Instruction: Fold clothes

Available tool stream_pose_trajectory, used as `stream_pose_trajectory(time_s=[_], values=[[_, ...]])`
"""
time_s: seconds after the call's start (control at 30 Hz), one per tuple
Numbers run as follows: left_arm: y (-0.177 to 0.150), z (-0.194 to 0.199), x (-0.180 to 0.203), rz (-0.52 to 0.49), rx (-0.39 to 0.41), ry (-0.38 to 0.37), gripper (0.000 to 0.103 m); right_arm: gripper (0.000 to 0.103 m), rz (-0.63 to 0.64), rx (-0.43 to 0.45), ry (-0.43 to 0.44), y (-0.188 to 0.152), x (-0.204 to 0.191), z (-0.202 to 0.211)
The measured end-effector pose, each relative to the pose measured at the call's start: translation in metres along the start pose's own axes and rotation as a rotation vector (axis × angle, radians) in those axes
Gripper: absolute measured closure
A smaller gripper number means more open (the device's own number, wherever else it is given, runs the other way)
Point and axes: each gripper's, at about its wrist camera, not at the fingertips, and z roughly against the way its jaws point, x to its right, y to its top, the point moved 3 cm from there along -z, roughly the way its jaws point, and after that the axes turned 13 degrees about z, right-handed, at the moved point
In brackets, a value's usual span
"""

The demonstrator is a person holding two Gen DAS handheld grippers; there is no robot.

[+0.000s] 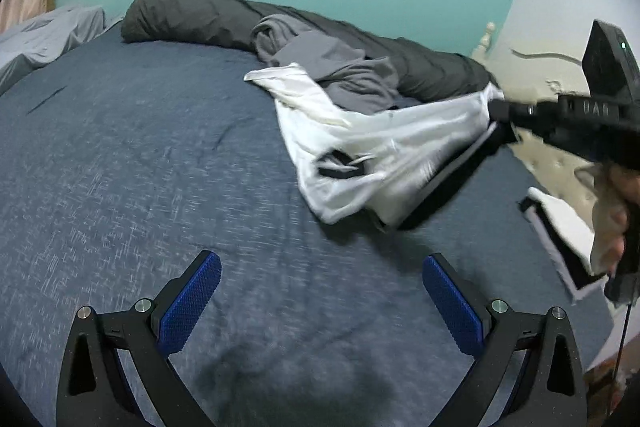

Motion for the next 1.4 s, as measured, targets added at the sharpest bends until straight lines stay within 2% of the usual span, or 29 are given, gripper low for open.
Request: stream_pose_trajectory(time_s=[0.3,0.53,0.77,0.93,1.13,1.23,1.4], values=[[0.012,0.081,0.024,-0.046,0.039,-0.007,0.000,0.099,-0.035,0.127,0.045,0.033,-0.034,0.089],[0.012,0.106,0.052,-0.119,0.030,-0.053,0.000,0.099,-0.049,0.164,0.110,0.053,-0.056,0.138],[-0.025,0.071,0.071,-0.173,-0.059,-0.099,0.000,0.099,-0.086,0.089,0.092,0.019,-0.041,0.116],[-0.049,0.028,0.066,-0.139,-0.130,-0.092,0.001,0.099,-0.153,0.027,0.091,-0.011,-0.013,0.084],[-0.074,-0.028,0.061,-0.119,-0.219,-0.072,0.001,0.099,-0.213,-0.002,0.081,-0.032,0.019,0.055],[-0.082,-0.046,0.058,-0.110,-0.233,-0.065,0.001,0.099,-0.233,-0.011,0.062,-0.039,0.035,0.043],[-0.078,-0.065,0.047,-0.052,-0.224,-0.052,0.001,0.099,-0.262,-0.008,0.051,-0.046,0.058,0.031]])
